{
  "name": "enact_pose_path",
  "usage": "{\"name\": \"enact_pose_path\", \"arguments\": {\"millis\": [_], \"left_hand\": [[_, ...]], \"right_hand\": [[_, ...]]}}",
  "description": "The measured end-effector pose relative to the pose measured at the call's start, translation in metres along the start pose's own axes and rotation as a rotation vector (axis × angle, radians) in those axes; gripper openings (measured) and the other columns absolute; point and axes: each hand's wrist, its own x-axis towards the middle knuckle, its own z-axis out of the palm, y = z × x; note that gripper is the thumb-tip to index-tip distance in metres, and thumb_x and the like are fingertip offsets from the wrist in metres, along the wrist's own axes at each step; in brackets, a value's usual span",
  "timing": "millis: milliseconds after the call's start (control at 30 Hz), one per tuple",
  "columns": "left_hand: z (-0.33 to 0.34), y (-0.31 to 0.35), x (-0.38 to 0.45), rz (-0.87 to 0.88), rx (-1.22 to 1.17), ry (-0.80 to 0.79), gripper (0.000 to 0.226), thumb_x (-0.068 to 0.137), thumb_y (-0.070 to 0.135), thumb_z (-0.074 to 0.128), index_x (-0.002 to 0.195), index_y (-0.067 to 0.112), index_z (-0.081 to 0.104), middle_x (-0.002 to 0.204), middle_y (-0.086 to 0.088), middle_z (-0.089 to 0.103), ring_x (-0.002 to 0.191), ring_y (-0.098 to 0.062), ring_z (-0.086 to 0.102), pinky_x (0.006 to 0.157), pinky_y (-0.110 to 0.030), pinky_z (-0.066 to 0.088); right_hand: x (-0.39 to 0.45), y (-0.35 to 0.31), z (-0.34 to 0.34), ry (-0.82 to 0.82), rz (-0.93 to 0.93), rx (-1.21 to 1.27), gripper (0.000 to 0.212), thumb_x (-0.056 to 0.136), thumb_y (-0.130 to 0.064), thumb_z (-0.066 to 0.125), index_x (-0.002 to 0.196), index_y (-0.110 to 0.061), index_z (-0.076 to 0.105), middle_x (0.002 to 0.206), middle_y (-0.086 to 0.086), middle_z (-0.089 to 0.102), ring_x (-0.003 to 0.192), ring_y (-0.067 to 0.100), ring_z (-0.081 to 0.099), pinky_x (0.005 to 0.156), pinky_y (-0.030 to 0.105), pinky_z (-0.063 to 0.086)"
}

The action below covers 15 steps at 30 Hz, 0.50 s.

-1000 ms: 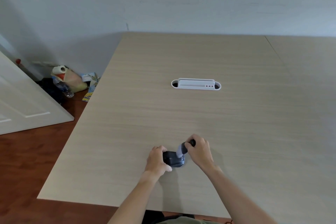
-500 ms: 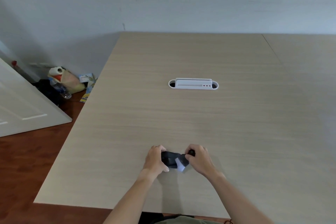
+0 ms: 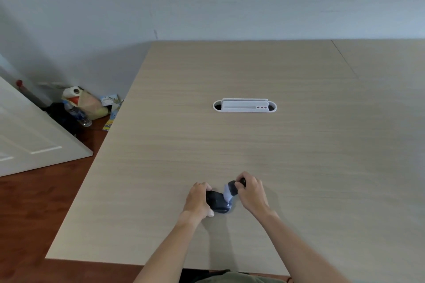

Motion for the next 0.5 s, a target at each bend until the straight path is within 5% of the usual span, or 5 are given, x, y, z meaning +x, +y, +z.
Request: {"name": "enact_pose_path", "arguments": {"millis": [100,233,367,500], "left_hand": [[0.000,0.000,0.000,-0.012,0.000,-0.002,0.070,0.051,0.010,0.089,0.114,0.013,0.058,0.115,-0.002,0.050,0.096,-0.016,0.047,0.078,-0.021,0.040],[0.000,0.000,0.001,-0.004,-0.002,-0.002,0.072,0.051,0.011,0.089,0.117,0.015,0.059,0.116,-0.002,0.050,0.106,-0.019,0.050,0.081,-0.019,0.040],[0.001,-0.001,0.001,0.009,-0.013,-0.018,0.073,0.053,0.008,0.088,0.119,0.014,0.057,0.115,0.000,0.046,0.104,-0.016,0.045,0.084,-0.019,0.039],[0.001,-0.005,0.001,0.013,-0.027,-0.030,0.073,0.052,0.006,0.088,0.119,0.013,0.058,0.115,-0.001,0.047,0.107,-0.017,0.046,0.084,-0.019,0.038]], "right_hand": [[0.001,-0.006,-0.002,0.013,-0.021,0.079,0.011,0.084,-0.006,0.057,0.076,-0.013,0.061,0.073,-0.003,0.064,0.069,0.012,0.056,0.060,0.023,0.041],[0.002,-0.007,0.001,-0.176,-0.040,0.036,0.009,0.082,-0.008,0.060,0.077,-0.012,0.066,0.077,0.000,0.069,0.075,0.013,0.061,0.065,0.025,0.046],[0.007,-0.004,-0.001,0.047,0.034,0.007,0.008,0.086,-0.008,0.054,0.083,-0.011,0.061,0.078,-0.001,0.065,0.075,0.019,0.060,0.066,0.036,0.050],[0.011,-0.020,-0.003,-0.033,0.004,0.097,0.007,0.084,-0.009,0.061,0.080,-0.009,0.067,0.077,-0.002,0.067,0.075,0.014,0.058,0.061,0.018,0.042]]}}
